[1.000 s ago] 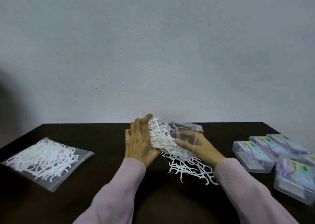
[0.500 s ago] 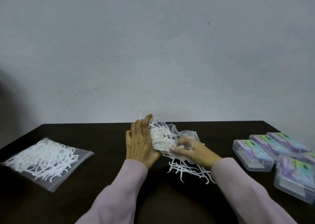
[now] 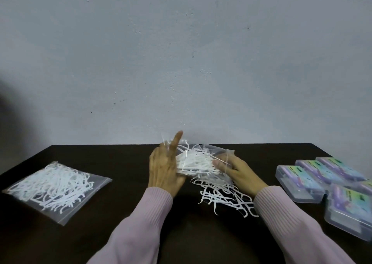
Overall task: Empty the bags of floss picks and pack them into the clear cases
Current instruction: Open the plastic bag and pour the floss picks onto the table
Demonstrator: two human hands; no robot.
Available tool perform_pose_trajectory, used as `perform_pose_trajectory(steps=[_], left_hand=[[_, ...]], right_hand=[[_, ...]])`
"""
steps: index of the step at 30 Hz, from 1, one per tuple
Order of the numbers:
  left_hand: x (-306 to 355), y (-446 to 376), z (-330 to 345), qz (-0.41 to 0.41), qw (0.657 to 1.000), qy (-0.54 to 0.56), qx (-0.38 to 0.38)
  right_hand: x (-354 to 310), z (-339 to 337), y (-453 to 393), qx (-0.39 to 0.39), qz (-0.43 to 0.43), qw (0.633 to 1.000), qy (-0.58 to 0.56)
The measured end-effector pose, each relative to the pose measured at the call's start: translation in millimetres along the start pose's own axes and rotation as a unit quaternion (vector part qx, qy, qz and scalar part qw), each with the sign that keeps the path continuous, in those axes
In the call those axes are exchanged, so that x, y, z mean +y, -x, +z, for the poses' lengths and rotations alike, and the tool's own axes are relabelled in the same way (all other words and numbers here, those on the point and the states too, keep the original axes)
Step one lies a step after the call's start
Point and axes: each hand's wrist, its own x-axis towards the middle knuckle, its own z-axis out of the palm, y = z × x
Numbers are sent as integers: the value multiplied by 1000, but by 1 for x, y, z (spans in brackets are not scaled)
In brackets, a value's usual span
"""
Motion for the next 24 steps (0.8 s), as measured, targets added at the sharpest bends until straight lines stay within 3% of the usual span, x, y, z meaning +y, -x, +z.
perform_pose_trajectory(steps=[6,13,17,24], left_hand=[[7,5,1,19,1000,-13,-12],[3,2,-1,-44,998,-36,14],[-4,-1,-9,-125,992,-23,24],[-15,-6,-13,-187,979,-23,74]], right_hand=[[-2,1,0,50,-19,999,-2],[2,-1,-1,84,6,996,22],[7,-7,-2,108,12,993,39],[21,-14,-4,74,70,988,120]])
